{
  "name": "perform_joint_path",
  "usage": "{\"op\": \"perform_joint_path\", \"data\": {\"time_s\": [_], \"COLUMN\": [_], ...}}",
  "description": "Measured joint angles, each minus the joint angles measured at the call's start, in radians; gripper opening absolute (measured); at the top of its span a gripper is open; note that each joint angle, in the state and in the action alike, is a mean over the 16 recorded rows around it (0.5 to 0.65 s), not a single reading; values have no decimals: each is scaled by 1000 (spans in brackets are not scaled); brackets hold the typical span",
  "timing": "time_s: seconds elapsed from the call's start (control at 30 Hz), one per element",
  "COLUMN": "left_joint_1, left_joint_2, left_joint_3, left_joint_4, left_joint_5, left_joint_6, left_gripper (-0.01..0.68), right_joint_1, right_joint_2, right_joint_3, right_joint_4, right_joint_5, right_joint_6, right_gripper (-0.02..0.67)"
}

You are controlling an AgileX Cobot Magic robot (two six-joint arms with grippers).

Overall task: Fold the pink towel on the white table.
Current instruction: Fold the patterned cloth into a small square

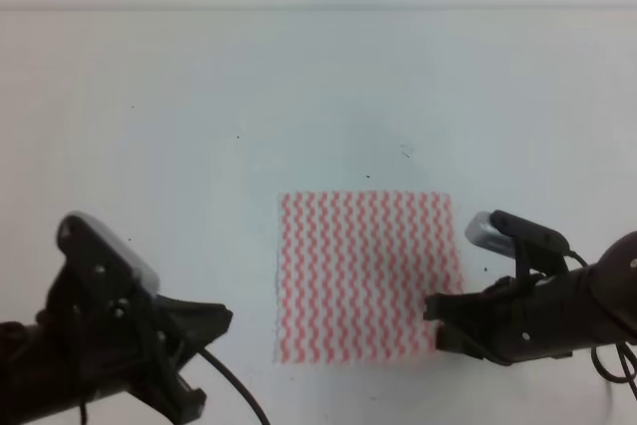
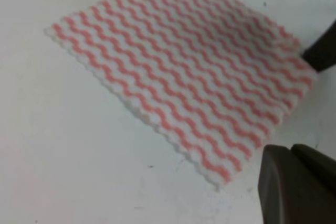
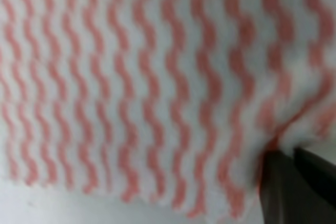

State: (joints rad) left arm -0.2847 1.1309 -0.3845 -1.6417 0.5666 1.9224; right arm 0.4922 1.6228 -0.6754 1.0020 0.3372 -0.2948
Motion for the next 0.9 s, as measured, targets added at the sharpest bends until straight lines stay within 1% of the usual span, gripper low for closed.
{"op": "perform_joint_path", "data": {"time_s": [0.17, 0.4, 0.57, 0.9], "left_joint_1": [-38, -49, -49, -49], "left_joint_2": [86, 172, 200, 210], "left_joint_3": [-4, -13, -18, -20], "left_joint_4": [-48, -97, -98, -100], "left_joint_5": [-3, 19, 23, 32], "left_joint_6": [138, 269, 288, 303], "left_gripper": [0, 0, 0, 0], "right_joint_1": [0, 0, -3, -39], "right_joint_2": [2, 6, 3, -17], "right_joint_3": [-31, -65, -83, -100], "right_joint_4": [-5, -9, -19, -44], "right_joint_5": [8, 37, 66, 116], "right_joint_6": [-2, -5, -10, -17], "right_gripper": [-2, -2, -2, -2]}}
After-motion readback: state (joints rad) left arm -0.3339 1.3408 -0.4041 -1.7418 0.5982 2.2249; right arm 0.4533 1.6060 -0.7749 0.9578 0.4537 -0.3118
